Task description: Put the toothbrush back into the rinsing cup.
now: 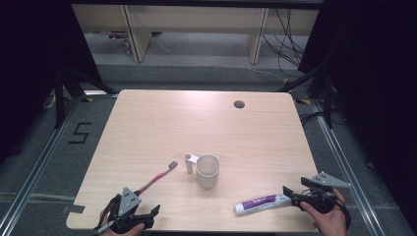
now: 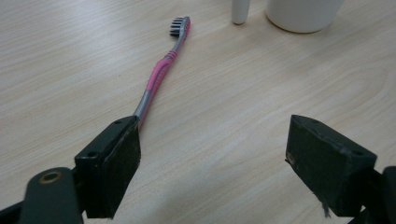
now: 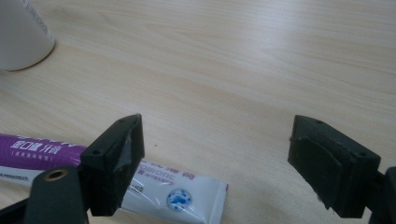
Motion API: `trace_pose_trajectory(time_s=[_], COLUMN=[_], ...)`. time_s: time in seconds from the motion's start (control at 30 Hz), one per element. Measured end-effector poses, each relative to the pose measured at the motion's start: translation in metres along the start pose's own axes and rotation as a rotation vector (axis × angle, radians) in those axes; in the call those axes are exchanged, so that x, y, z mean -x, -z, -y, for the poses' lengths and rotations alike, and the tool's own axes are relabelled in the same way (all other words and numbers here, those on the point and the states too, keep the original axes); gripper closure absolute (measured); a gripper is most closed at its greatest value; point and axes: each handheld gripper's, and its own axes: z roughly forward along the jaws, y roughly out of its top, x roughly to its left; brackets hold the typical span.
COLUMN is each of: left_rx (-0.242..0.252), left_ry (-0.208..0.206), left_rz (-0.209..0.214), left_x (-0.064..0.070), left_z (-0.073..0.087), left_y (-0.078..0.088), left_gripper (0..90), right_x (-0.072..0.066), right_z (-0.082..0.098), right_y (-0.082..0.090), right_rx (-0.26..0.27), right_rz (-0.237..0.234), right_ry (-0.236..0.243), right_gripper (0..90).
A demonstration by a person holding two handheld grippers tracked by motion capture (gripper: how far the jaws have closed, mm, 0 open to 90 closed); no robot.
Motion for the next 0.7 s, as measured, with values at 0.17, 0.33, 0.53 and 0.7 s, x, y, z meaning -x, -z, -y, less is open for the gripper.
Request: trace_pose_trajectory(time_s=[0.17, 0.33, 0.53, 0.7], left_rx=[-0.015, -0.1, -0.123, -0.128], left_ry=[-0.01, -0.055, -0.059, -0.076], left_rz=[0.001, -0.001, 0.01, 0.007], left_x=[-0.002, -0.008, -0.01, -0.016], left_z=[-0.002, -0.006, -0.009, -0.022], left_y=[0.001, -0.002, -0.005, -0.008], left_gripper=[17.1, 16.2, 16.2, 18.0], right_x=[0.0, 0.004, 0.002, 0.002], right_z=[0.0, 0.0, 0.0, -0.001], right_y=[-0.001, -0.002, -0.001, 0.0], right_rx=[0.001, 0.006, -0.004, 0.003], right_rz=[0.004, 0.012, -0.001, 0.014], right_ry=[-0.001, 0.041, 0.034, 0.048], right_gripper=[19.9, 20.6, 20.9, 21.2])
